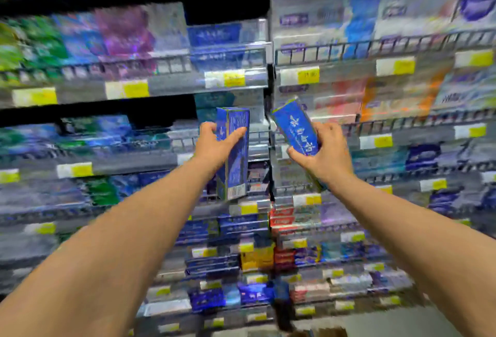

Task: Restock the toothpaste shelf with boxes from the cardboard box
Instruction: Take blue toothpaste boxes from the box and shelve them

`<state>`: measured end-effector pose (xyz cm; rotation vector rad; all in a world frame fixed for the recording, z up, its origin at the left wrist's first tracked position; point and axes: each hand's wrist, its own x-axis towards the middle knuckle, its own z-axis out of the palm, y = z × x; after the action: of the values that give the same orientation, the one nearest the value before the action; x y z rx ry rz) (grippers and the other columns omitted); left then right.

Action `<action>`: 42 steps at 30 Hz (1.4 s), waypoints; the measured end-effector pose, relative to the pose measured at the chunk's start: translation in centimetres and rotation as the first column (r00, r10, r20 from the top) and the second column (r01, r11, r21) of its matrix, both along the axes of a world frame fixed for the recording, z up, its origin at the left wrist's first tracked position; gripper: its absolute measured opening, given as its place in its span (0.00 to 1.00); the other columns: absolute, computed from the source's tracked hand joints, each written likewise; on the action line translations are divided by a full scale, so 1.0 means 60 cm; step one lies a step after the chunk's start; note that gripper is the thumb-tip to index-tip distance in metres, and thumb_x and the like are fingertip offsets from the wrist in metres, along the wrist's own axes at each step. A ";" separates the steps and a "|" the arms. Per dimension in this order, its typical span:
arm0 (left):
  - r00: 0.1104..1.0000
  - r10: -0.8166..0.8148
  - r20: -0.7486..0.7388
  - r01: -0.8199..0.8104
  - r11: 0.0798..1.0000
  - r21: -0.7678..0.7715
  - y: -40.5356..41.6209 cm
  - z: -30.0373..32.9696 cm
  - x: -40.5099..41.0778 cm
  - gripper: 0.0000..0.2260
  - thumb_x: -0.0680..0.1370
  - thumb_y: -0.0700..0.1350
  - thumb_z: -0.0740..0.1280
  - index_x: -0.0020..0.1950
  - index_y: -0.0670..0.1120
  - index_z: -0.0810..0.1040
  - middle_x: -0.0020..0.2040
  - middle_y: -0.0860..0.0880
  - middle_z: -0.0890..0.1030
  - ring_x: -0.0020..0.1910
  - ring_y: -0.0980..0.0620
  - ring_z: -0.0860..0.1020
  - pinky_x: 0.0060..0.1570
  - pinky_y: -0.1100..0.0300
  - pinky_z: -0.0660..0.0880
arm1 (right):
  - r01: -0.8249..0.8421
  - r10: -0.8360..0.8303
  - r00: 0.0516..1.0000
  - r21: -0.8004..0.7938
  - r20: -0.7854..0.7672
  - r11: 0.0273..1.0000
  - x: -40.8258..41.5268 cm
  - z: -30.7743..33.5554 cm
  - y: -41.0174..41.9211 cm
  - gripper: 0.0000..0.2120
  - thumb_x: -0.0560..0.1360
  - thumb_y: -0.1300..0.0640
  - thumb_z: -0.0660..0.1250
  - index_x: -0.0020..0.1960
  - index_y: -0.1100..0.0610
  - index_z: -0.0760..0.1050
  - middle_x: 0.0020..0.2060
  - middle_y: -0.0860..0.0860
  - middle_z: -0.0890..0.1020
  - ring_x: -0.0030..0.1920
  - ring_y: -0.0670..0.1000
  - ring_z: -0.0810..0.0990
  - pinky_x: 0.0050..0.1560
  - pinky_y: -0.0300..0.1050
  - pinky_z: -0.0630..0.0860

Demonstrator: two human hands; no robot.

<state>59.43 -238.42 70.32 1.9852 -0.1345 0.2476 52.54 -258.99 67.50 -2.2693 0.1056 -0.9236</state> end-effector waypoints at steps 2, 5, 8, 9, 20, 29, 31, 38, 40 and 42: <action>0.997 -0.016 0.075 0.022 0.996 -0.082 0.018 0.063 0.004 0.20 0.73 0.53 0.71 0.57 0.50 0.66 0.54 0.47 0.79 0.52 0.49 0.78 0.53 0.62 0.72 | -0.013 0.016 0.999 -0.050 0.049 0.999 0.003 0.075 0.014 0.27 0.62 0.46 0.74 0.55 0.59 0.75 0.48 0.59 0.76 0.53 0.58 0.73 0.52 0.49 0.70; 0.991 -0.030 0.132 0.052 0.985 -0.166 0.029 0.153 0.008 0.23 0.77 0.54 0.65 0.67 0.50 0.61 0.61 0.48 0.74 0.55 0.47 0.77 0.58 0.54 0.73 | -0.020 0.033 0.989 -0.093 0.143 0.995 0.012 0.164 0.028 0.25 0.64 0.49 0.74 0.57 0.55 0.72 0.50 0.55 0.77 0.53 0.56 0.74 0.50 0.47 0.70; 0.972 0.076 0.220 -0.039 0.985 -0.167 0.026 0.222 0.011 0.16 0.78 0.53 0.62 0.61 0.49 0.62 0.55 0.49 0.69 0.50 0.47 0.70 0.48 0.59 0.64 | -0.016 0.043 0.980 -0.142 0.192 0.990 0.029 0.232 0.031 0.26 0.66 0.50 0.74 0.59 0.57 0.69 0.53 0.54 0.77 0.54 0.56 0.75 0.47 0.47 0.69; 0.960 0.120 0.252 -0.076 0.981 -0.177 0.025 0.243 0.014 0.16 0.78 0.54 0.62 0.60 0.48 0.64 0.53 0.49 0.69 0.50 0.47 0.70 0.47 0.59 0.63 | -0.009 0.044 0.980 -0.181 0.195 0.984 0.036 0.253 0.030 0.25 0.67 0.49 0.73 0.59 0.57 0.69 0.53 0.54 0.77 0.54 0.56 0.74 0.46 0.46 0.68; 0.869 0.292 0.399 -0.299 0.953 -0.046 0.055 0.418 0.058 0.28 0.80 0.62 0.44 0.32 0.44 0.66 0.33 0.45 0.70 0.42 0.43 0.70 0.43 0.53 0.62 | 0.250 0.042 0.870 -0.512 0.492 0.822 0.141 0.455 0.035 0.29 0.68 0.50 0.71 0.66 0.54 0.69 0.60 0.54 0.75 0.61 0.59 0.70 0.60 0.52 0.62; 0.814 0.046 0.580 -0.133 0.985 0.109 0.101 0.464 0.126 0.22 0.76 0.63 0.60 0.65 0.52 0.72 0.56 0.49 0.78 0.54 0.49 0.76 0.50 0.59 0.68 | 0.213 0.194 0.803 -0.575 0.563 0.790 0.215 0.561 0.085 0.31 0.68 0.58 0.72 0.68 0.59 0.69 0.63 0.57 0.75 0.62 0.62 0.71 0.65 0.56 0.67; 0.807 0.025 0.590 -0.117 0.986 0.118 0.108 0.472 0.144 0.25 0.76 0.61 0.61 0.70 0.52 0.66 0.50 0.44 0.80 0.50 0.46 0.78 0.48 0.55 0.69 | 0.161 0.241 0.809 -0.596 0.536 0.787 0.234 0.568 0.093 0.31 0.68 0.60 0.73 0.69 0.60 0.68 0.64 0.58 0.74 0.63 0.62 0.71 0.64 0.55 0.68; 0.703 -0.037 0.710 -0.102 0.983 0.153 0.123 0.488 0.192 0.24 0.77 0.57 0.63 0.69 0.49 0.63 0.29 0.53 0.71 0.32 0.54 0.72 0.36 0.56 0.67 | 0.283 0.259 0.750 -0.649 0.609 0.706 0.290 0.586 0.128 0.31 0.63 0.60 0.75 0.64 0.64 0.72 0.58 0.61 0.79 0.56 0.63 0.77 0.60 0.56 0.73; 0.700 -0.032 0.714 -0.101 0.985 0.142 0.124 0.492 0.203 0.22 0.77 0.57 0.62 0.67 0.49 0.65 0.29 0.52 0.70 0.32 0.53 0.72 0.36 0.55 0.66 | 0.286 0.241 0.768 -0.655 0.593 0.699 0.300 0.593 0.136 0.32 0.66 0.58 0.74 0.67 0.63 0.70 0.61 0.60 0.77 0.59 0.63 0.75 0.63 0.55 0.71; 0.711 -0.054 0.701 -0.069 0.987 0.146 0.126 0.495 0.209 0.22 0.77 0.58 0.62 0.68 0.50 0.66 0.33 0.49 0.75 0.36 0.53 0.74 0.37 0.57 0.68 | 0.273 0.204 0.809 -0.660 0.551 0.700 0.309 0.599 0.138 0.32 0.70 0.56 0.72 0.71 0.61 0.66 0.65 0.58 0.73 0.64 0.61 0.71 0.66 0.54 0.67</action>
<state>71.97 -230.87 100.03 1.9501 -0.6599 1.0355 71.10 -250.70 103.46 -2.5038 -0.6071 -1.9281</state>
